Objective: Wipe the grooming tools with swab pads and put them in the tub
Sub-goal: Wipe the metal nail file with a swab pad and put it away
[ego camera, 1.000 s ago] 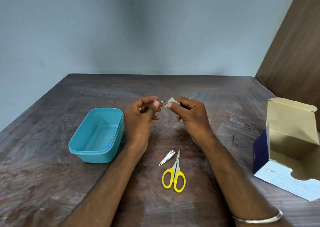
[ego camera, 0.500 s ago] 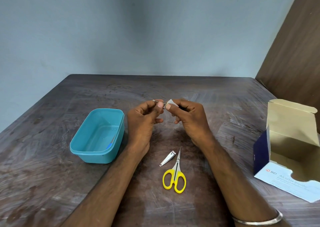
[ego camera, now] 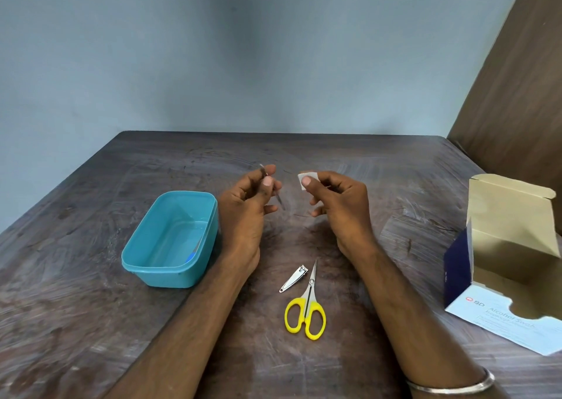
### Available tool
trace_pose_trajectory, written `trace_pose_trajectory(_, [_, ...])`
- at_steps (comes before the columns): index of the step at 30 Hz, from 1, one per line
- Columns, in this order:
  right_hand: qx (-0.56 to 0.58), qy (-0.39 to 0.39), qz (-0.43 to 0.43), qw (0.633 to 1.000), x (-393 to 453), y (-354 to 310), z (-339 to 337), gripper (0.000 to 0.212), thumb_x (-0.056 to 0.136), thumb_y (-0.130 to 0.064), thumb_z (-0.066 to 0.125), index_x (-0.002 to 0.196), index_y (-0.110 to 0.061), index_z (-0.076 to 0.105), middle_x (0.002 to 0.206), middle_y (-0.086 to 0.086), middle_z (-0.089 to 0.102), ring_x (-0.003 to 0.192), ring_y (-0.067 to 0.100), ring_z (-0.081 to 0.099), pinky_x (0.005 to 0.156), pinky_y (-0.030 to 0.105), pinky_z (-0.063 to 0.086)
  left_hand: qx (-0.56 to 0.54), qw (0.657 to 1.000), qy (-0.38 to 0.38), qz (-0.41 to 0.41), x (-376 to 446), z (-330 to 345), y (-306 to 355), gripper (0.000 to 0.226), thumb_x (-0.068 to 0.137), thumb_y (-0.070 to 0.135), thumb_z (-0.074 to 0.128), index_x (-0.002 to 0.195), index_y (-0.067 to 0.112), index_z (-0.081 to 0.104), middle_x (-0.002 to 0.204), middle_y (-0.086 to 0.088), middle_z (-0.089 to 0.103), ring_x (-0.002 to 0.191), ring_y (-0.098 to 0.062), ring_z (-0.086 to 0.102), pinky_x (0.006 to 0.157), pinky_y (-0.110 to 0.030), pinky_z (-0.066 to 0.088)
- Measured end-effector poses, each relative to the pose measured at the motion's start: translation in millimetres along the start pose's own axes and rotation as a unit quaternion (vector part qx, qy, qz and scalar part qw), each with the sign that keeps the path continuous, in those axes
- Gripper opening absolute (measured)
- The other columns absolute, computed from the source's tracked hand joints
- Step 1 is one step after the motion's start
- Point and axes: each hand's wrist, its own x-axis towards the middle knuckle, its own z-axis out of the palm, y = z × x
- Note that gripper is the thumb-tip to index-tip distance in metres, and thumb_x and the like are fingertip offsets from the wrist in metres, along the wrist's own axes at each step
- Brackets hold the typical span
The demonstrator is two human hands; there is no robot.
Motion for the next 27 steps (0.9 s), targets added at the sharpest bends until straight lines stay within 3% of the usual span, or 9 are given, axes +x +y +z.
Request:
trace_pose_trajectory(3, [0.01, 0.01, 0.018, 1.0, 1, 2, 1, 0.012, 0.083, -0.012, 0.079, 0.094, -0.016, 0.077, 0.081, 0.004, 0.077, 0.059, 0.012, 0.064, 0.052, 0.03, 0.05, 0.009, 1.0, -0.023, 0.004, -2, 2, -1, 0.031, 0.094, 0.01, 0.062, 0.123, 0.018, 0.067, 0.081, 0.0, 0.073, 0.076, -0.01, 0.07, 0.07, -0.024, 0.058])
trace_pose_trajectory(7, [-0.003, -0.001, 0.028, 1.0, -1, 2, 3, 0.007, 0.085, -0.018, 0.078, 0.092, -0.018, 0.078, 0.078, 0.0, 0.076, 0.062, 0.012, 0.065, 0.052, 0.029, 0.05, 0.023, 0.998, -0.056, 0.016, -5, 4, 0, 0.045, 0.092, 0.009, 0.066, 0.134, 0.018, 0.055, 0.083, -0.008, 0.076, 0.067, -0.017, 0.071, 0.071, -0.033, 0.06])
trace_pose_trajectory(13, [0.013, -0.05, 0.049, 0.997, -3, 1, 4, 0.012, 0.088, -0.024, 0.075, 0.091, -0.014, 0.08, 0.086, 0.014, 0.073, 0.062, 0.013, 0.054, 0.055, 0.034, 0.051, 0.053, 0.996, -0.07, 0.022, -9, 6, 5, 0.046, 0.091, 0.007, 0.067, 0.133, 0.021, 0.055, 0.08, -0.006, 0.077, 0.063, -0.017, 0.07, 0.067, -0.036, 0.06])
trace_pose_trajectory(23, [0.122, -0.163, 0.102, 0.974, 0, -2, -5, 0.029, 0.09, -0.019, 0.054, 0.101, -0.008, 0.078, 0.087, 0.007, 0.07, 0.066, 0.014, 0.053, 0.063, 0.033, 0.049, 0.065, 0.995, -0.067, 0.027, -6, 3, 3, 0.041, 0.093, 0.011, 0.065, 0.13, 0.025, 0.055, 0.076, -0.003, 0.076, 0.056, -0.013, 0.067, 0.061, -0.031, 0.059])
trace_pose_trajectory(27, [0.076, -0.168, 0.085, 0.979, 0, 0, -6, 0.02, 0.092, -0.013, 0.066, 0.107, -0.01, 0.077, 0.085, 0.005, 0.072, 0.067, 0.013, 0.051, 0.067, 0.032, 0.049, 0.064, 0.995, -0.075, 0.025, -6, 2, 3, 0.043, 0.092, 0.008, 0.065, 0.132, 0.022, 0.055, 0.076, -0.006, 0.076, 0.056, -0.016, 0.067, 0.059, -0.029, 0.06])
